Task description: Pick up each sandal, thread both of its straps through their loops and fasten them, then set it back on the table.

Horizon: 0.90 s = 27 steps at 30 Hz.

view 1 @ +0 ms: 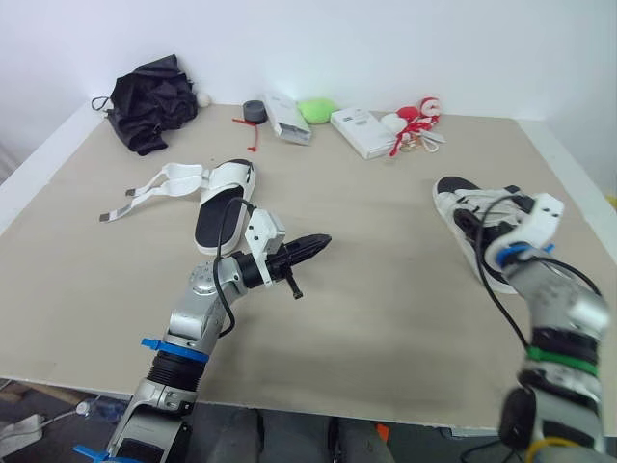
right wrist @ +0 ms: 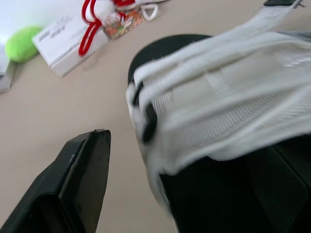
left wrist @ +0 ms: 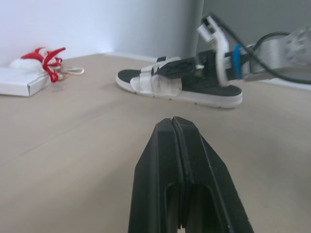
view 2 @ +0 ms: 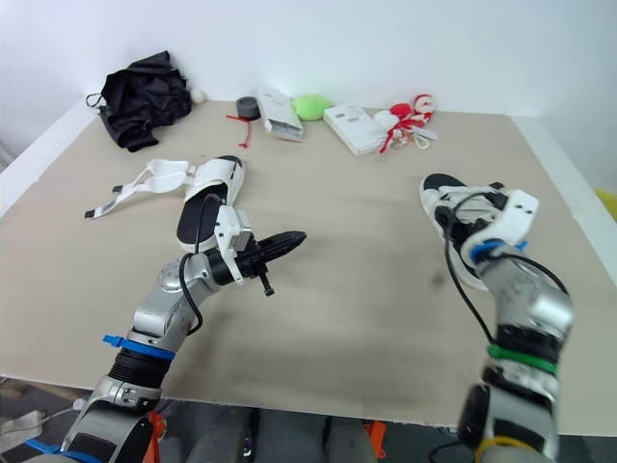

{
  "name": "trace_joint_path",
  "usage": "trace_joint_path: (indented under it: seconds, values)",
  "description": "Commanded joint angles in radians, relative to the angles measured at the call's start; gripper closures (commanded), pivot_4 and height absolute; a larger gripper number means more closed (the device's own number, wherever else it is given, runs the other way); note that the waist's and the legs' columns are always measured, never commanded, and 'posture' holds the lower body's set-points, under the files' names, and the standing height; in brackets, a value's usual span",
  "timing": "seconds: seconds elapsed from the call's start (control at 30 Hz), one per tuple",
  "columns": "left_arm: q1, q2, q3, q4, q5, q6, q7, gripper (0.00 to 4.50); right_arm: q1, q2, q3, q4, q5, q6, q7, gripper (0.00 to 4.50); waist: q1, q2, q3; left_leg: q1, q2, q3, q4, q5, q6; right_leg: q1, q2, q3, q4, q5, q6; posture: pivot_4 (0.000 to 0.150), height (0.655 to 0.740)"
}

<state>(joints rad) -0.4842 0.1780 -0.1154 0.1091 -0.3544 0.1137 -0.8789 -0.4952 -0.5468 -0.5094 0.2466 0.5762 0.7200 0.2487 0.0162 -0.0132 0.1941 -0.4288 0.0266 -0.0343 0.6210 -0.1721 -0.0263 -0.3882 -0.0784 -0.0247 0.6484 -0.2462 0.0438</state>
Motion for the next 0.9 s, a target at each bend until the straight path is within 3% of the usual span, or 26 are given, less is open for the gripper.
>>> trace_joint_path:
  seconds: [0.03,0.17,0.3,0.47,0.63,0.7,0.87,0.9]
  values:
    - [-0.005,-0.009,0.032,-0.013,0.003,-0.018,0.054,4.5,0.137,-0.098,-0.085,-0.134,0.084,0.122,0.098,0.05,-0.001,0.001,0.0,0.0,0.0,0.001,0.0,0.0,0.001,0.0,0.0,0.001,0.0,0.0,0.0,0.15,0.74]
    - [-0.008,-0.02,0.083,-0.006,0.013,0.031,0.182,4.5,0.224,-0.174,-0.095,-0.252,0.223,0.239,0.268,0.05,-0.008,0.001,0.0,0.0,0.0,0.003,0.002,-0.001,0.001,-0.001,0.002,0.007,-0.001,0.0,0.004,0.15,0.74]
    - [0.019,-0.01,0.125,-0.044,0.014,0.069,0.278,4.5,0.241,-0.195,0.061,-0.417,0.256,0.216,0.432,0.05,-0.035,0.001,0.0,0.002,0.004,0.005,0.003,0.0,0.002,-0.002,0.01,0.016,0.0,0.001,0.006,0.15,0.74]
    - [0.054,0.002,0.158,-0.079,0.026,0.098,0.369,4.5,0.127,-0.101,0.272,-0.434,0.234,0.188,0.493,0.05,-0.044,0.0,0.0,0.005,0.005,0.002,0.003,0.001,0.003,-0.002,0.02,0.025,0.0,0.005,0.004,0.15,0.74]
    - [0.072,0.018,0.187,-0.093,0.02,0.141,0.429,4.5,0.103,-0.041,0.366,-0.461,0.227,0.173,0.509,0.05,-0.033,0.0,0.0,0.002,0.004,0.001,0.003,0.002,0.002,-0.003,0.021,0.029,0.0,0.004,0.006,0.15,0.74]
    - [0.063,0.021,0.231,-0.085,0.003,0.168,0.47,3.88,0.1,-0.012,0.388,-0.49,0.239,0.173,0.5,0.0,-0.033,0.0,0.0,0.0,0.002,0.001,0.003,0.002,0.002,-0.004,0.021,0.032,-0.001,0.004,0.007,0.15,0.74]
    - [-0.005,0.044,0.297,-0.009,0.027,0.222,0.584,1.54,0.112,0.049,0.411,-0.577,0.286,0.196,0.477,0.0,-0.033,0.0,0.0,-0.003,0.002,0.002,0.003,0.002,0.002,-0.01,0.022,0.035,0.0,0.005,0.008,0.15,0.74]
    - [-0.026,0.045,0.303,0.018,0.037,0.234,0.611,1.24,0.12,0.055,0.415,-0.594,0.293,0.197,0.477,0.0,-0.033,0.0,0.0,-0.003,0.002,0.002,0.004,0.002,0.002,-0.01,0.022,0.035,0.0,0.005,0.008,0.15,0.74]
